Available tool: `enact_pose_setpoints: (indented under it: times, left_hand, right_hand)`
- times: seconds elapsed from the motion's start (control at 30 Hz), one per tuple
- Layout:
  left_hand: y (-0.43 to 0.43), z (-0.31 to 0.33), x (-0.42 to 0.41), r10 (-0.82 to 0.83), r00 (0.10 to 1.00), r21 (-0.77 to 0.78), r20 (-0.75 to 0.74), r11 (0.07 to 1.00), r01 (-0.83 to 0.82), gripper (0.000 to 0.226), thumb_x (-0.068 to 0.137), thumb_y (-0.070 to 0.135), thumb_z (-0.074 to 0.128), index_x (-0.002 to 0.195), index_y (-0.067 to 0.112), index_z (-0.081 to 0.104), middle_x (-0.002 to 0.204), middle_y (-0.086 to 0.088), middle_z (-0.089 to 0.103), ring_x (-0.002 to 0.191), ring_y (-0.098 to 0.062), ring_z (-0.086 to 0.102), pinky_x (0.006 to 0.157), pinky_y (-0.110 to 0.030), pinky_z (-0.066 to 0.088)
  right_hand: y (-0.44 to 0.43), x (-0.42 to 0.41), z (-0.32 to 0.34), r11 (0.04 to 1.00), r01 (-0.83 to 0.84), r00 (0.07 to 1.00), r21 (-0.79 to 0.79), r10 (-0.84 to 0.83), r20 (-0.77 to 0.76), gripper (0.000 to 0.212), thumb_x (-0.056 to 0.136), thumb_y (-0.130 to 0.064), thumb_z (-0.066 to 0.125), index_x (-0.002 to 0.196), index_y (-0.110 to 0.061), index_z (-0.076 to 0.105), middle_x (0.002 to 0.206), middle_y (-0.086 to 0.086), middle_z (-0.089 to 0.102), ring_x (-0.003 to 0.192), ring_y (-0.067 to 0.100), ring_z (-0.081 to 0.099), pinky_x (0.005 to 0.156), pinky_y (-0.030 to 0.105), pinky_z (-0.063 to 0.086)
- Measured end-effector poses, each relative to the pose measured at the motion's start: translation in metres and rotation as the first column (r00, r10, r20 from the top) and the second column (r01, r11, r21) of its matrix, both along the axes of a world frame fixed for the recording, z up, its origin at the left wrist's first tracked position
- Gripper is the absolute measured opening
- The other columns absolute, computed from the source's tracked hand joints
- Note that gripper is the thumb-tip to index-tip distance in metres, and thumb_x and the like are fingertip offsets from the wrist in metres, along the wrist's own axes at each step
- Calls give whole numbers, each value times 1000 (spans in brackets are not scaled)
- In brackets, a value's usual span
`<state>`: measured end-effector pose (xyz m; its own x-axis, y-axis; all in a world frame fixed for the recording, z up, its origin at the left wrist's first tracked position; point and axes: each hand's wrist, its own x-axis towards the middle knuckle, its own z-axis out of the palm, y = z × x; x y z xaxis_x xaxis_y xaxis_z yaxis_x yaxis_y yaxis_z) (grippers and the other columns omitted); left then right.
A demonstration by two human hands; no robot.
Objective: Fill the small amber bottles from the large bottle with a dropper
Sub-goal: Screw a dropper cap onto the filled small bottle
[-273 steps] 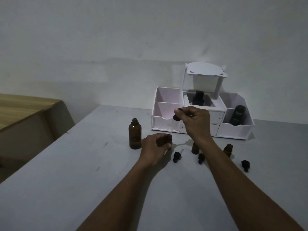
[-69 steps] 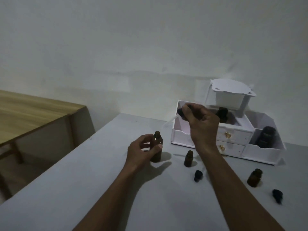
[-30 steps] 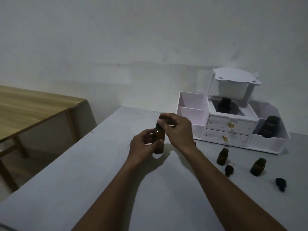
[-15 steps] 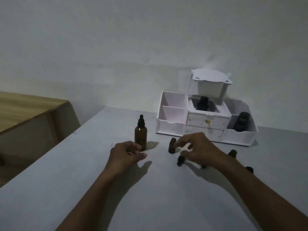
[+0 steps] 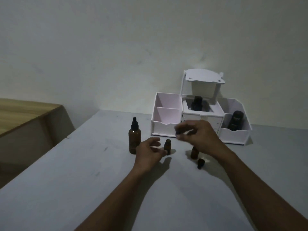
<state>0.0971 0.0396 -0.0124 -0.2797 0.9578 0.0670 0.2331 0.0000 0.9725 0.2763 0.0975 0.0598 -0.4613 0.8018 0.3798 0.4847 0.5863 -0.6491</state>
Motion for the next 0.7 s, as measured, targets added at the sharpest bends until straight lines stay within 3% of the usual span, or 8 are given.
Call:
enact_pose_setpoints:
  times: [0.1, 0.2, 0.3, 0.4, 0.57, 0.7]
  left_hand:
    - [8, 5, 7, -24, 997, 19, 69, 1000, 23, 60, 76, 12, 87, 129, 20, 61, 118, 3, 64, 92, -10, 64, 57, -11, 51]
    - [16, 2, 6, -39, 997, 36, 70, 999, 37, 63, 69, 20, 93, 125, 22, 64, 118, 2, 71, 99, -12, 69, 75, -19, 56]
    - [19, -3, 7, -55, 998, 36, -11, 998, 55, 52, 68, 29, 93, 115, 23, 71, 107, 9, 75, 98, -11, 71, 85, -27, 59]
    - [16, -5, 10, -66, 997, 34, -34, 997, 67, 42, 70, 27, 92, 108, 25, 74, 100, 12, 75, 94, -10, 72, 83, -28, 61]
    - [15, -8, 11, -67, 993, 37, 97, 997, 64, 28, 80, 4, 83, 106, 15, 75, 96, 5, 76, 89, -17, 72, 63, -21, 60]
    - [15, -9, 10, -78, 983, 39, 166, 997, 72, 22, 84, -3, 77, 101, 11, 76, 99, 0, 77, 91, -25, 73, 70, -30, 63]
  right_hand:
    - [9, -5, 5, 996, 39, 953, -83, -62, -297, 24, 80, -18, 79, 100, -29, 74, 94, -17, 73, 87, -5, 69, 69, 6, 51]
    - [17, -15, -2, 987, 35, 918, -155, -93, -386, 19, 81, -16, 78, 100, -21, 76, 92, -10, 76, 85, 3, 72, 75, 16, 57]
    - [21, -21, -9, 984, 26, 915, -178, -95, -391, 19, 82, -14, 78, 100, -17, 76, 88, -9, 77, 81, 4, 73, 71, 14, 57]
    - [22, -23, -15, 986, 14, 929, -167, -74, -363, 19, 81, -14, 78, 98, -20, 75, 87, -10, 76, 79, 3, 73, 67, 10, 54]
    - [23, -26, -25, 991, 44, 966, -124, -74, -249, 22, 80, -17, 80, 102, -19, 76, 92, -7, 76, 82, 3, 72, 76, 14, 56]
    - [21, -29, -33, 996, 48, 990, -78, -58, -129, 22, 78, -17, 82, 99, -18, 77, 88, -10, 74, 77, -3, 69, 67, 5, 51]
